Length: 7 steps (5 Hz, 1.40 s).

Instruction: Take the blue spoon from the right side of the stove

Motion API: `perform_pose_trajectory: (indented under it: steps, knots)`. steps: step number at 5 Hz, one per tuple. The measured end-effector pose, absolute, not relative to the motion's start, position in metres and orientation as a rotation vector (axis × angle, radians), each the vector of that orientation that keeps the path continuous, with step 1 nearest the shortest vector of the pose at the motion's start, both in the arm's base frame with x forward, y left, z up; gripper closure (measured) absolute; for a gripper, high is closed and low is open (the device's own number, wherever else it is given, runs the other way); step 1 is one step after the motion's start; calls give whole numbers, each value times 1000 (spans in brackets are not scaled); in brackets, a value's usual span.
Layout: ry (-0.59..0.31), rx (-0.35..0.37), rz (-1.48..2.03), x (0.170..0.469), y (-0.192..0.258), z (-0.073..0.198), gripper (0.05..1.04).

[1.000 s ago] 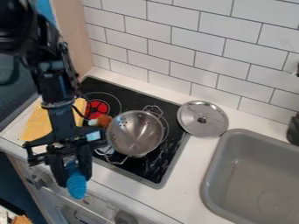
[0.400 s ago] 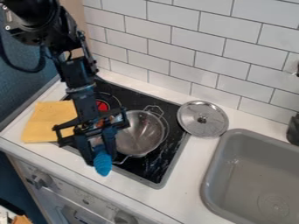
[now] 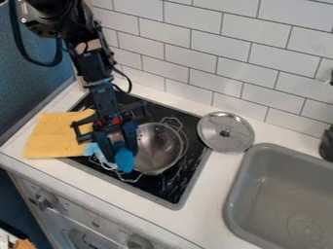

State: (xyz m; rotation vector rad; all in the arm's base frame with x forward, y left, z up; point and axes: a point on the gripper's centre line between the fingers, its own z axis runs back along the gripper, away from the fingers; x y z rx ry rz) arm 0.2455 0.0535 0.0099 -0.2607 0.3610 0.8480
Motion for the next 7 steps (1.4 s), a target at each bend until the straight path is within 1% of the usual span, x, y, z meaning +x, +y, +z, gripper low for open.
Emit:
perform_pose_trajectory:
  steps: [1, 2, 4, 5, 6, 7]
  knots:
    - [355, -282, 914, 254, 65, 12, 670]
    - [366, -296, 910, 253, 64, 13, 670]
    - [375, -326, 851, 225, 46, 34, 670]
    - [424, -297, 829, 209, 42, 27, 670]
    - [488, -275, 832, 204, 42, 6, 670]
    - [537, -279, 862, 205, 45, -10, 670]
